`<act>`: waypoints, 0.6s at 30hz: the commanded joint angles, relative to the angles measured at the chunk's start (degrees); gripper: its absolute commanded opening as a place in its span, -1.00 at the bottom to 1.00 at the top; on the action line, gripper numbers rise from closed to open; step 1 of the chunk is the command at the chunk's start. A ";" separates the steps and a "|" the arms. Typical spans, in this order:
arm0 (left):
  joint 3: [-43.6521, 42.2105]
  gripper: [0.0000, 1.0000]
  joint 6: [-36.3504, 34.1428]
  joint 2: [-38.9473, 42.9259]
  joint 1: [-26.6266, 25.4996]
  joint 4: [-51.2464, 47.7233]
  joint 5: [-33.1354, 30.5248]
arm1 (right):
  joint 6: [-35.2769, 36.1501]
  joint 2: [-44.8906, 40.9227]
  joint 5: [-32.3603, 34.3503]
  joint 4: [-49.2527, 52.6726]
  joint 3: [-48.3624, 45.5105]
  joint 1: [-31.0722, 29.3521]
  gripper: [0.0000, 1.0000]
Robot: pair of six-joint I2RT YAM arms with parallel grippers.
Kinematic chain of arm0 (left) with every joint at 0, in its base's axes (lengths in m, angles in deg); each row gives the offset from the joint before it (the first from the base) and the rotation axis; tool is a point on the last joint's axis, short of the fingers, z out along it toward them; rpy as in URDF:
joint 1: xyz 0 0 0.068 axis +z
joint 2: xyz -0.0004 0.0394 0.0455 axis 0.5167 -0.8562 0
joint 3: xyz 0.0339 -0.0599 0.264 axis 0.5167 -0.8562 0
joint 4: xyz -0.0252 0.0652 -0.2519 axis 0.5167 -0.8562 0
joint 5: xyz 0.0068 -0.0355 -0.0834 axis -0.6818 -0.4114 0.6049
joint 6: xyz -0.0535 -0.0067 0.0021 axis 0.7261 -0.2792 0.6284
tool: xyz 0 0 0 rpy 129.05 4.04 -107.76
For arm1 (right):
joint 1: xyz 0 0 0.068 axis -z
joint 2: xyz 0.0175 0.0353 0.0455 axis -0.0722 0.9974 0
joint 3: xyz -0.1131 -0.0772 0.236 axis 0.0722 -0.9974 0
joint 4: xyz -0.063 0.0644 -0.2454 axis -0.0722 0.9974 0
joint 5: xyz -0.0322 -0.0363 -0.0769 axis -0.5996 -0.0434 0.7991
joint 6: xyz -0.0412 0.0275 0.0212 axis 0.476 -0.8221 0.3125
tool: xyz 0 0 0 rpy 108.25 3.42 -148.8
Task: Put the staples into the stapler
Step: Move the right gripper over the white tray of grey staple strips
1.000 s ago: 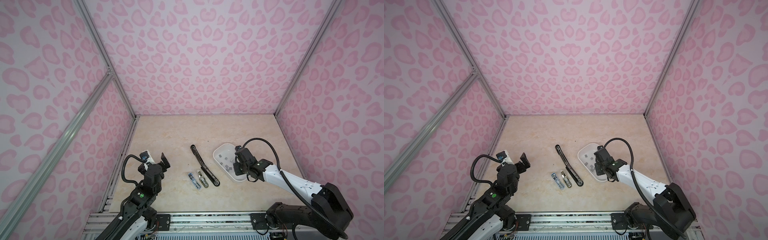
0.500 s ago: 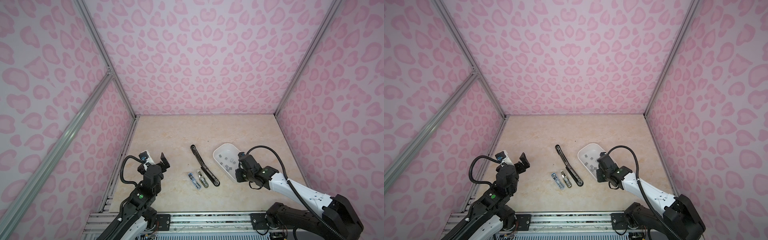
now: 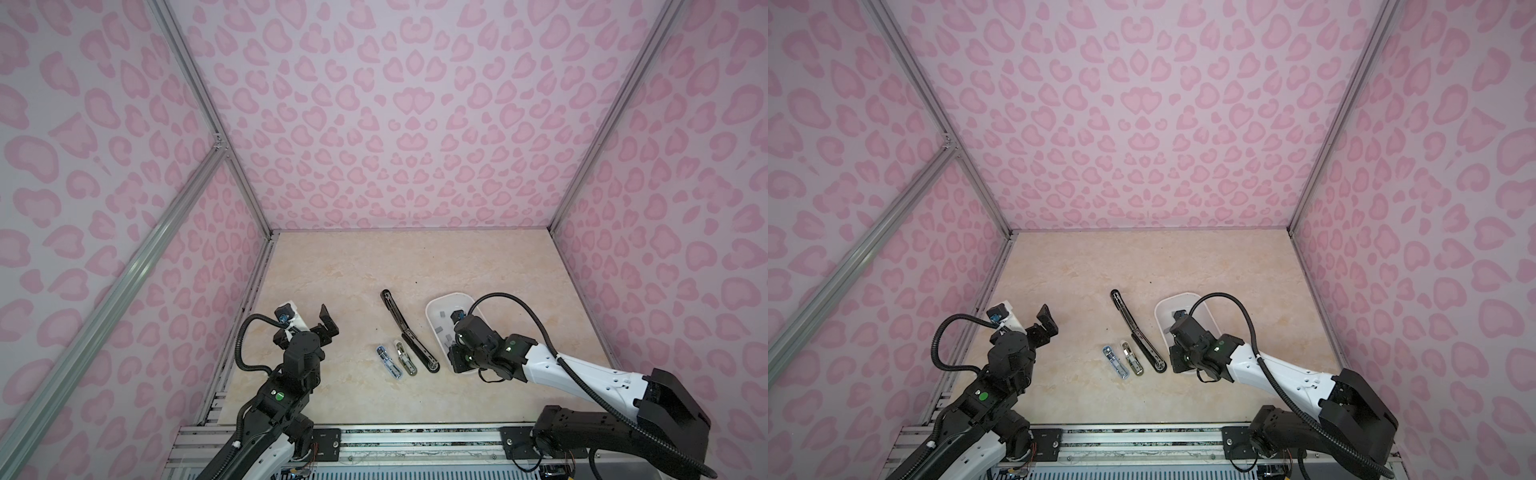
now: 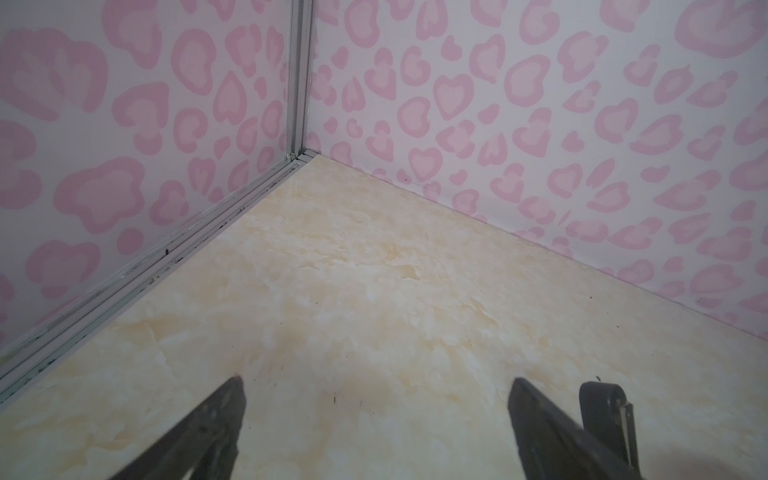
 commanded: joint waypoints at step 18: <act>-0.38 1.00 -0.46 -1.07 0.08 1.01 -0.38 | 5.33 2.21 15.71 -8.82 0.60 6.76 -0.25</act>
